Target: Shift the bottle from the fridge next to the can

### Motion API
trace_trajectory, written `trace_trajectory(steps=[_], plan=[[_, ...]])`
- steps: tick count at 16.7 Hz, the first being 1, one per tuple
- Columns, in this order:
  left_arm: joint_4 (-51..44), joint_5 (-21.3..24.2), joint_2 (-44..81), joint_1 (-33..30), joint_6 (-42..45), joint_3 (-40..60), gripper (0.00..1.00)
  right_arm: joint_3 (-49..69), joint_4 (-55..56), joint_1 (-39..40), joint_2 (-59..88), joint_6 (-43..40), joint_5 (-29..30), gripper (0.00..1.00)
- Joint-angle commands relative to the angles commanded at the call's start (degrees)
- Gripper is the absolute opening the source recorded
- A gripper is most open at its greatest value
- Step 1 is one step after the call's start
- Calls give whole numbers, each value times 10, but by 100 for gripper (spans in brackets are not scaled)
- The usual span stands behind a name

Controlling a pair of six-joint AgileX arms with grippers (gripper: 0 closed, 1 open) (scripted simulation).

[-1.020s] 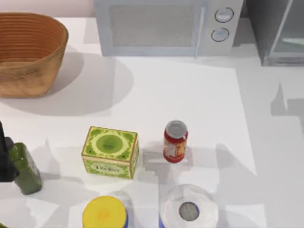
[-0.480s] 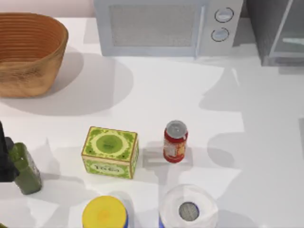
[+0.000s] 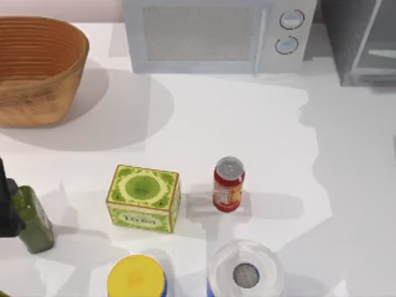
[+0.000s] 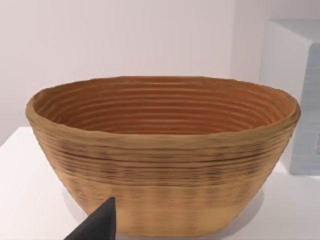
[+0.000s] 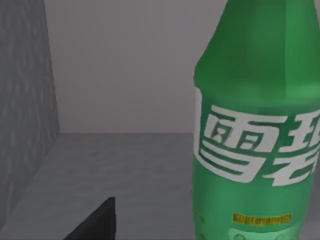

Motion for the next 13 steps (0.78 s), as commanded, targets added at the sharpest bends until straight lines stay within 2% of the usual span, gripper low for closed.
trace_trajectory(steps=[5,13], plan=[[0,0,0,0,0,0,100,7,-5,3,4,0,2,100],[0,0,0,0,0,0,100,156,-76,13,79,-1,14,100]])
